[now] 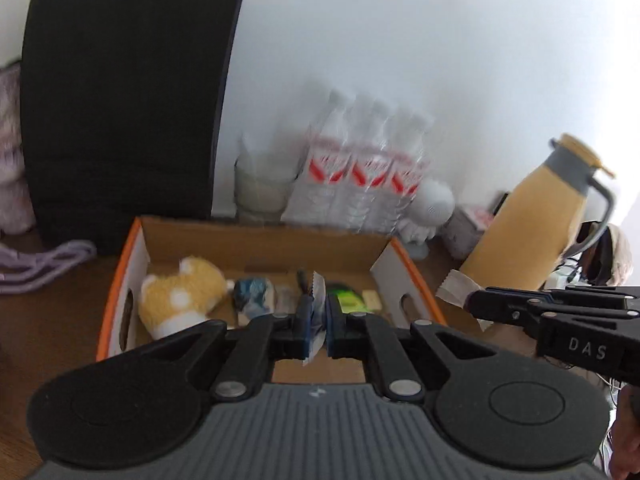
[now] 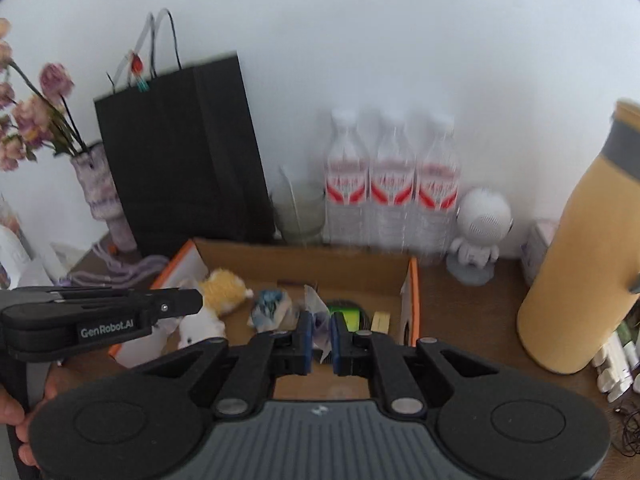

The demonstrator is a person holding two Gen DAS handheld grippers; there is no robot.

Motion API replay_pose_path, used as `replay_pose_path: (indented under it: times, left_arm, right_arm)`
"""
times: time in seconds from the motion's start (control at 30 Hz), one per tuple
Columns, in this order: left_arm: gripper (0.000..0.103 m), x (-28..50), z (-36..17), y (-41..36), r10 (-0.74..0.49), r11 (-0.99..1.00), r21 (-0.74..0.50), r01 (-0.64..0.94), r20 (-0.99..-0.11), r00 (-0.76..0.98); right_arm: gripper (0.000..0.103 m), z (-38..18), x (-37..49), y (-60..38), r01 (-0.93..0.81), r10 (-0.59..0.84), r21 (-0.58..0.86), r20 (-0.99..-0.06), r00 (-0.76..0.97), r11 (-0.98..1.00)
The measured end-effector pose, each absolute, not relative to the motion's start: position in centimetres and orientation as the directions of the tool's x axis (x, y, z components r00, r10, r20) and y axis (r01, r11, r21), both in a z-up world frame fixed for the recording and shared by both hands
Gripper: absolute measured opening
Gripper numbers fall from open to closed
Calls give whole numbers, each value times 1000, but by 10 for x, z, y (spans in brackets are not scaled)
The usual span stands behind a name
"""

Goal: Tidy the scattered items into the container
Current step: 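Carry both wrappers over the box and open both tools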

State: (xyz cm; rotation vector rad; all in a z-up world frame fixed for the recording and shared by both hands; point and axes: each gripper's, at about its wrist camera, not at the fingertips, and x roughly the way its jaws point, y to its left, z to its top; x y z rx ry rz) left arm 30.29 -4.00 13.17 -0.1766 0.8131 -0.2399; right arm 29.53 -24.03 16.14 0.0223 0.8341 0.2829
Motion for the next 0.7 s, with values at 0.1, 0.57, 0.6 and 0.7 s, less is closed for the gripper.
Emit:
replay_pose_path:
  times: [0.1,0.57,0.6,0.7]
  left_arm:
    - [7,334,86,-47,-237,972,-194,136,-800,551]
    - [57,366,67,-55,-316,944,-248,218,-872,374]
    - [61,366,77,-50,-313,946,-246,213,-864,394]
    - [76,362,106,-29,-257,966,-214,144,-850,460]
  right_arm:
    - [8,118,336,-237,-221,208,112,-850,484,969]
    - [45,75,380,-214,-208,111,42,-937,331,977]
    - [48,82,381,-217,-195,129,64,-930,345,979]
    - [55,102,379,-222,-156,176,126,-914,366,980]
